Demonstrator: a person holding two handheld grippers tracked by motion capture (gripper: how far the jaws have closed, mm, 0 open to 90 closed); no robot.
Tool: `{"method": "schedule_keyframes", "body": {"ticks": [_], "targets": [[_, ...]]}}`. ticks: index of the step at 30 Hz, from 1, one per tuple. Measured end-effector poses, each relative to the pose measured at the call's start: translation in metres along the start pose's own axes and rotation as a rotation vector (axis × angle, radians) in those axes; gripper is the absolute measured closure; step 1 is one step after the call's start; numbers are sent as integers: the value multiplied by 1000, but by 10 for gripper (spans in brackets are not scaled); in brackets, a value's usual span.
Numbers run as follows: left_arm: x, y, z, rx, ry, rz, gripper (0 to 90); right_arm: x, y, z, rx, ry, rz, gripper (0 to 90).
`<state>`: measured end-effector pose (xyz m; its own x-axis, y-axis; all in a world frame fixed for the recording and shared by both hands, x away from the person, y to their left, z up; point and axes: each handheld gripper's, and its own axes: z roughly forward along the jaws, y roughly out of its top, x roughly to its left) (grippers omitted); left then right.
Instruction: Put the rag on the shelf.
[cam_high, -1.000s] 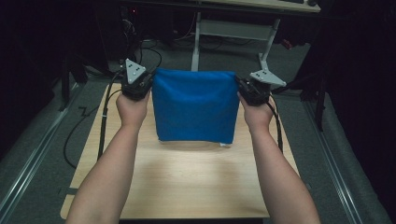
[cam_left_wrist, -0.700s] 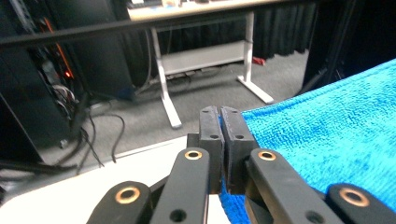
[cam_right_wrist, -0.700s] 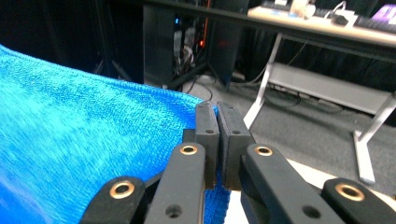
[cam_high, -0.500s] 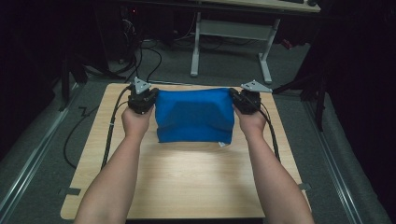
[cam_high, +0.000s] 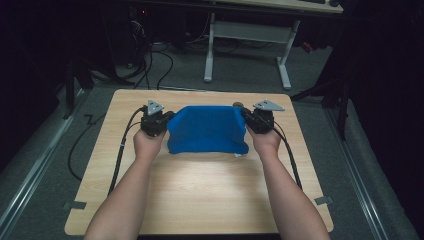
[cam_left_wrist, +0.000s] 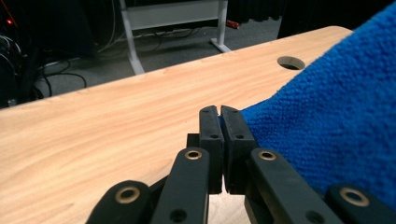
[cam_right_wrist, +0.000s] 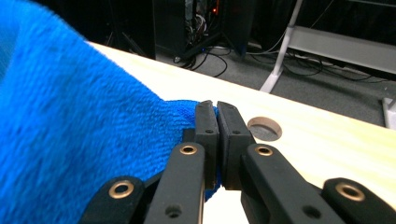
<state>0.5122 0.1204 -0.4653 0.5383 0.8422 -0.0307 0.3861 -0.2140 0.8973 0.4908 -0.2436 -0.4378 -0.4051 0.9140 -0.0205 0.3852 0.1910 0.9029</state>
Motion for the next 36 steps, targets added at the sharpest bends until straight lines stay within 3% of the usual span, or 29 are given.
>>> {"method": "schedule_keyframes", "body": {"ticks": [11,19,31,36], "targets": [[-3,-24,5,43,-38,-6,884,1,-24,6,35,16,24,884],[-4,-36,8,53,-42,-20,883,-3,-37,8,46,23,41,883],[-6,-43,8,51,-51,-38,861,-5,-49,7,55,23,64,866],[-4,-42,5,57,-38,-57,804,-8,-48,5,51,14,71,774]]}}
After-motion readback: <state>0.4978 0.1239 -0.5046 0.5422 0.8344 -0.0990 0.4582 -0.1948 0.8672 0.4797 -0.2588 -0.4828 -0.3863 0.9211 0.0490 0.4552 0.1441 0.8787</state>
